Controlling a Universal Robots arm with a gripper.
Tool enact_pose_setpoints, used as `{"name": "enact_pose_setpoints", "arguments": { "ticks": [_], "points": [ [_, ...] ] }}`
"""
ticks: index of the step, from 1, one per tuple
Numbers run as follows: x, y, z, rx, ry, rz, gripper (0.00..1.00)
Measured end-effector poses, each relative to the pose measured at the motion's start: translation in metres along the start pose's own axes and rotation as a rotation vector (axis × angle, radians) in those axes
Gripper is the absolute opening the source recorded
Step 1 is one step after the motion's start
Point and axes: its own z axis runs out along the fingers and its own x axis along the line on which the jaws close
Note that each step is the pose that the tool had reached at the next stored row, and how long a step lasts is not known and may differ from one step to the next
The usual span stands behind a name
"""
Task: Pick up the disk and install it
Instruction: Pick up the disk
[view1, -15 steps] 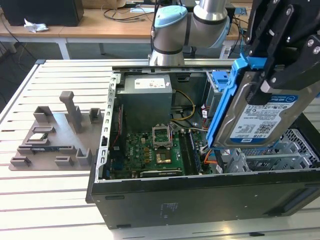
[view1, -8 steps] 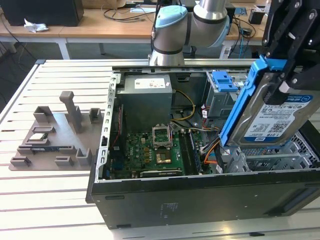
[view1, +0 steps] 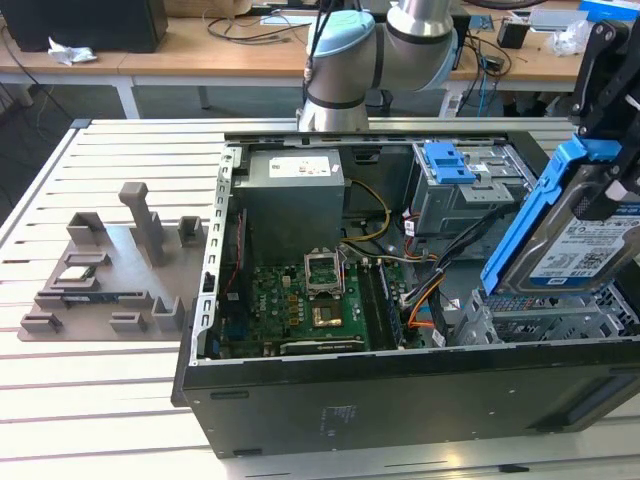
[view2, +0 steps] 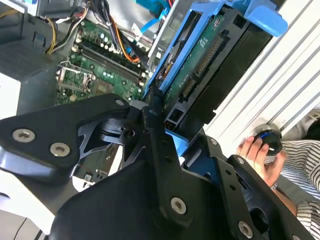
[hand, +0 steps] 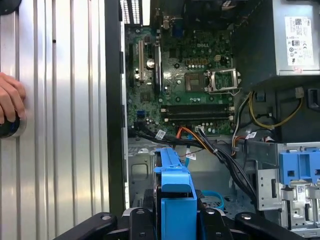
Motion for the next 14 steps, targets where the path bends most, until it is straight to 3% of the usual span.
{"name": "enact_pose_setpoints", "arguments": {
  "ticks": [3, 14],
  "points": [
    [-0.0016, -0.0039, 0.0029, -0.0005, 0.0008, -0.007, 0.37],
    [-0.0017, -0.0047, 0.0030, -0.0005, 0.0006, -0.007, 0.37]
  ]
}}
